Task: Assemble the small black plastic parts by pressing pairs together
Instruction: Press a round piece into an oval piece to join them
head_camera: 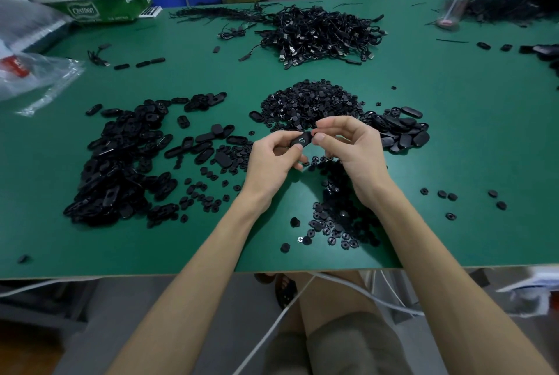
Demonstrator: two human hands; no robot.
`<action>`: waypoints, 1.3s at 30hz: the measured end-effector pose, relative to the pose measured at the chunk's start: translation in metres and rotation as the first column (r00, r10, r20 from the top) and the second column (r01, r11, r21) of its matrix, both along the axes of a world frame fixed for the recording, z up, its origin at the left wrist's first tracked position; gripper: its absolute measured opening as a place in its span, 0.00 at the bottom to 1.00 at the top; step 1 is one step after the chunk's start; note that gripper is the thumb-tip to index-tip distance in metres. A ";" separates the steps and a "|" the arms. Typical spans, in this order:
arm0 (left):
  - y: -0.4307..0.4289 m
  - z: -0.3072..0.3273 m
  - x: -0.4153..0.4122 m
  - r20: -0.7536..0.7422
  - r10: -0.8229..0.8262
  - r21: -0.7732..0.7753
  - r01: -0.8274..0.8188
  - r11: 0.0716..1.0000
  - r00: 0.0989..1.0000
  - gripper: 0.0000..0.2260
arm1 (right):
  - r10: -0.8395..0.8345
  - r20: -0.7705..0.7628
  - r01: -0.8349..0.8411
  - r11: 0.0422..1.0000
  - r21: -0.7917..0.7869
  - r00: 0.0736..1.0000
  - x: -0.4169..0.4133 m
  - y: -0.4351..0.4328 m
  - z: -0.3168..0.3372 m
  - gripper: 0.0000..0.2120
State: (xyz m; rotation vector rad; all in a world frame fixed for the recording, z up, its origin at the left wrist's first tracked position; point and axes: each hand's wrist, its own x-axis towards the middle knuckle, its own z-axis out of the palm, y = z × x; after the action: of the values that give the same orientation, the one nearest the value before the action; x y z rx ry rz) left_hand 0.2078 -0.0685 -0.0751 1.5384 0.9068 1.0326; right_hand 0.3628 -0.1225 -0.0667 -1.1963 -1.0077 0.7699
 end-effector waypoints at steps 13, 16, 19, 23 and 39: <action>0.003 -0.003 0.000 -0.033 -0.017 0.016 0.017 1.000 0.999 0.12 | -0.069 0.282 0.083 0.996 -0.036 0.957 -0.004 0.000 -0.002 0.13; 0.002 -0.002 0.000 -0.021 -0.029 0.016 0.029 0.999 0.999 0.12 | -0.085 0.279 0.097 0.995 -0.031 0.956 -0.006 0.000 -0.001 0.12; 0.000 -0.001 0.000 -0.015 -0.047 0.022 0.047 0.999 0.999 0.11 | -0.110 0.292 0.120 0.993 -0.016 0.950 -0.006 -0.002 0.000 0.12; -0.003 0.001 0.001 0.003 -0.065 0.038 0.065 0.997 0.998 0.11 | -0.110 0.340 0.123 0.992 -0.017 0.934 -0.006 -0.003 0.001 0.11; 0.003 -0.006 0.002 0.025 0.010 -0.008 -0.010 1.000 1.000 0.08 | -0.173 0.614 0.128 0.985 0.117 0.770 -0.015 -0.004 0.000 0.10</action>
State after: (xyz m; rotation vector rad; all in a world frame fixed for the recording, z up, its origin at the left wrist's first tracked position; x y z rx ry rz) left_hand 0.2098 -0.0652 -0.0810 1.5126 0.9013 1.0517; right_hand 0.3481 -0.1269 -0.0667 -1.4933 -1.4427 0.1889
